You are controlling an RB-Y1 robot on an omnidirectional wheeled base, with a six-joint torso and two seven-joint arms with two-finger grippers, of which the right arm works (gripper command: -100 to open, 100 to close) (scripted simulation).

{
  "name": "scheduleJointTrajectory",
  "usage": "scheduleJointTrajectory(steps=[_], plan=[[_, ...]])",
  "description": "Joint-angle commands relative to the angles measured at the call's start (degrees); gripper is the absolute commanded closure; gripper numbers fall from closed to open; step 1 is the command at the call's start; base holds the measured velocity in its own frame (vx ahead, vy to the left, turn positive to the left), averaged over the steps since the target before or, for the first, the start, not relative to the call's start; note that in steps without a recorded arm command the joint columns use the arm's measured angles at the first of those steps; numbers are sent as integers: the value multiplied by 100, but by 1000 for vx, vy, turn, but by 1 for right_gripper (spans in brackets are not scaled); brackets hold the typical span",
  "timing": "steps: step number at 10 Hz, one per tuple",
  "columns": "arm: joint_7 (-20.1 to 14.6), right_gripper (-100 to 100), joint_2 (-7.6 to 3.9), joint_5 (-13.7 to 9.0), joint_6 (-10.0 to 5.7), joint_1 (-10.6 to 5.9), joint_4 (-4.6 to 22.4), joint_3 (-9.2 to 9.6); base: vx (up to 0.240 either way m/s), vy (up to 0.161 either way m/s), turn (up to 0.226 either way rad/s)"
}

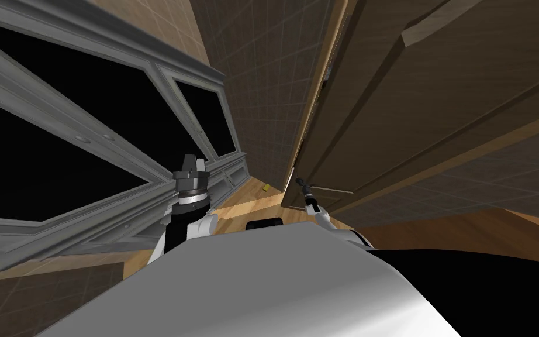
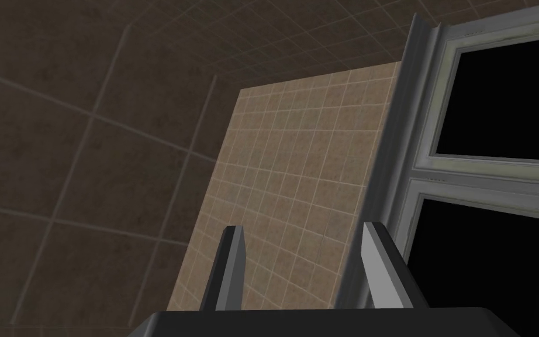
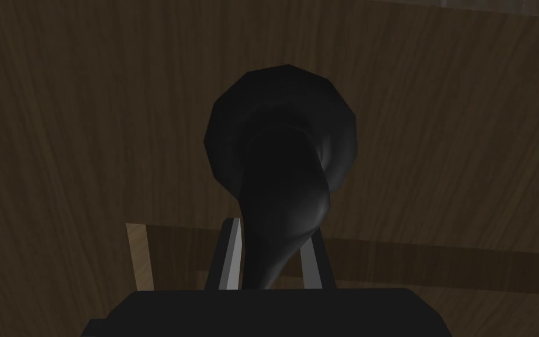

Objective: Pull the door open

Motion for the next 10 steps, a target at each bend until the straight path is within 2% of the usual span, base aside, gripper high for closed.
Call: scheduleJointTrajectory(steps=[1,2,9,10], plan=[[0,100,0,0,0,0,0,0,-99,-5,32],[-135,100,-49,63,-59,70,-35,126,-166,-35,107],[-557,100,-276,259,-302,260,-182,505,-218,-58,92],[-517,100,-237,243,-256,238,-167,482,-98,-22,31]])
